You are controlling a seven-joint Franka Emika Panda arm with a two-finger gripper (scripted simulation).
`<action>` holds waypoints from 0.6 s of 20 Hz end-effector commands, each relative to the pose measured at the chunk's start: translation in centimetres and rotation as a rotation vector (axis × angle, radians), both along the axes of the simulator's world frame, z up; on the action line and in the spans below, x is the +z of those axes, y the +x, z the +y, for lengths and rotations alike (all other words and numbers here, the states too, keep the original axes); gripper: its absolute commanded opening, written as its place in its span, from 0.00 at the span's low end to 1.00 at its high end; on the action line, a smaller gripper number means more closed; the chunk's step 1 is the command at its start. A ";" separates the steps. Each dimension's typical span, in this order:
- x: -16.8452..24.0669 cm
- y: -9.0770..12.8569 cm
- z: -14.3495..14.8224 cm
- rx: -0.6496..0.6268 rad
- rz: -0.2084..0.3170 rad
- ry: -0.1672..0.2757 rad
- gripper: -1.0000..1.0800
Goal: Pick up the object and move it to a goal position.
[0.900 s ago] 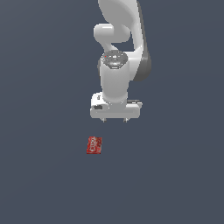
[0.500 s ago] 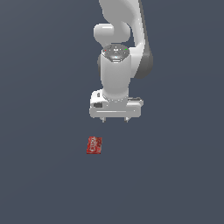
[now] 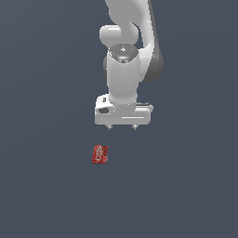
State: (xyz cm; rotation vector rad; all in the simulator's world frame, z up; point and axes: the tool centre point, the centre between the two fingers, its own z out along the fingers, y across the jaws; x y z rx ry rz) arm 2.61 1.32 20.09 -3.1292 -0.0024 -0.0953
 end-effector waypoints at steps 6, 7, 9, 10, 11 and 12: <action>-2.7 1.2 -2.2 -0.013 0.014 -0.002 0.96; -3.3 1.5 -2.7 -0.015 0.016 -0.003 0.96; -4.6 1.9 -3.7 -0.021 0.022 -0.004 0.96; -5.3 2.2 -4.3 -0.024 0.025 -0.004 0.96; -6.1 2.4 -5.0 -0.027 0.029 -0.005 0.96; -6.9 2.6 -5.6 -0.031 0.033 -0.005 0.96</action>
